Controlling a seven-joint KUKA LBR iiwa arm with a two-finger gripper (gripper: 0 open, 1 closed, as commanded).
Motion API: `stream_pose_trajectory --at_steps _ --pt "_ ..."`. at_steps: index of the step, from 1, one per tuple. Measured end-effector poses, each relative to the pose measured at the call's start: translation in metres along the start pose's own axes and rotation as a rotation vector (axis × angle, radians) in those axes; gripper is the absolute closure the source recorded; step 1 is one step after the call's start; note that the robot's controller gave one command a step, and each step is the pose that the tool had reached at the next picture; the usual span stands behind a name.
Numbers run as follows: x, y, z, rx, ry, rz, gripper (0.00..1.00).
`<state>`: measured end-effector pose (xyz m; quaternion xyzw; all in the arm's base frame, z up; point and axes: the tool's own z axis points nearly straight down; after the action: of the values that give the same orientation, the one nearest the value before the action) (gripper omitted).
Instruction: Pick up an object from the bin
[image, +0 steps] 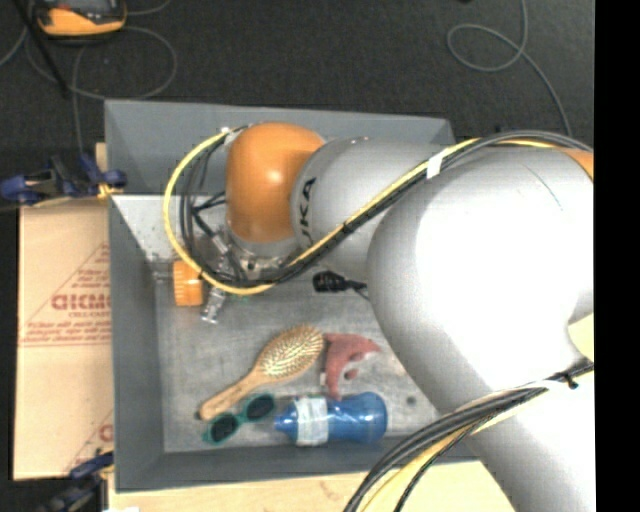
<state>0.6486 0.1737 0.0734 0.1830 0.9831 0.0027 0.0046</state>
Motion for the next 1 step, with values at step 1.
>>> stream_pose_trajectory --at_steps 1 --pt "0.0042 -0.0312 -0.0325 0.006 0.005 -0.024 0.0"
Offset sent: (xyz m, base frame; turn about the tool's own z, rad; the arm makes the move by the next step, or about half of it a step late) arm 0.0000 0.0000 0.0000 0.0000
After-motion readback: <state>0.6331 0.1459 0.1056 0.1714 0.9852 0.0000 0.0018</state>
